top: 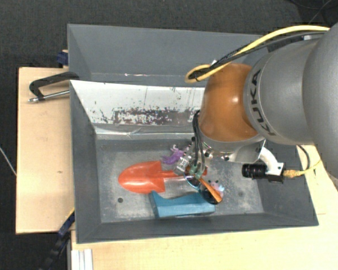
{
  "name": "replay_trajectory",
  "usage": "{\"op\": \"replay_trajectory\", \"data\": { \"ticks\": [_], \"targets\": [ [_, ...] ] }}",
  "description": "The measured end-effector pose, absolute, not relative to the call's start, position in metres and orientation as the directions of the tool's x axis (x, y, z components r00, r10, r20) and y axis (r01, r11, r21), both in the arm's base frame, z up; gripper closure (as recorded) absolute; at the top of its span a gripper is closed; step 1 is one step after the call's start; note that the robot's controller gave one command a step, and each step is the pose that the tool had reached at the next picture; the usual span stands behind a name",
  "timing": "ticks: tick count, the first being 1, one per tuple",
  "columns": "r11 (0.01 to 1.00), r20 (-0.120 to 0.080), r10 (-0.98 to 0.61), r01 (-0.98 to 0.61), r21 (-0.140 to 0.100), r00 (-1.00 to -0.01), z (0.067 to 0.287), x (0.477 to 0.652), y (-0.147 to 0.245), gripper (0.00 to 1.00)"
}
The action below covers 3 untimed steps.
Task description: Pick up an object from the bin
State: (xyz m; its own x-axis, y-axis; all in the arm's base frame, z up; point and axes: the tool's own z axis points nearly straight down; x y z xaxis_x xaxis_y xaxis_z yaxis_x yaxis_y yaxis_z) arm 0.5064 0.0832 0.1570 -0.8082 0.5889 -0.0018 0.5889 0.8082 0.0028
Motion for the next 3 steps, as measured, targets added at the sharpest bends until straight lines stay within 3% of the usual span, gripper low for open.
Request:
{"op": "replay_trajectory", "data": {
  "ticks": [1, 2, 3],
  "targets": [
    [0.801, -0.002, 0.599, 0.599, 0.003, -0.801, 0.169, 0.501, 0.096, 1.0],
    [0.792, -0.001, 0.61, 0.61, 0.004, -0.792, 0.171, 0.515, 0.087, 1.0],
    [0.784, -0.002, 0.621, 0.621, 0.002, -0.784, 0.175, 0.514, 0.085, 1.0]
  ]
}}
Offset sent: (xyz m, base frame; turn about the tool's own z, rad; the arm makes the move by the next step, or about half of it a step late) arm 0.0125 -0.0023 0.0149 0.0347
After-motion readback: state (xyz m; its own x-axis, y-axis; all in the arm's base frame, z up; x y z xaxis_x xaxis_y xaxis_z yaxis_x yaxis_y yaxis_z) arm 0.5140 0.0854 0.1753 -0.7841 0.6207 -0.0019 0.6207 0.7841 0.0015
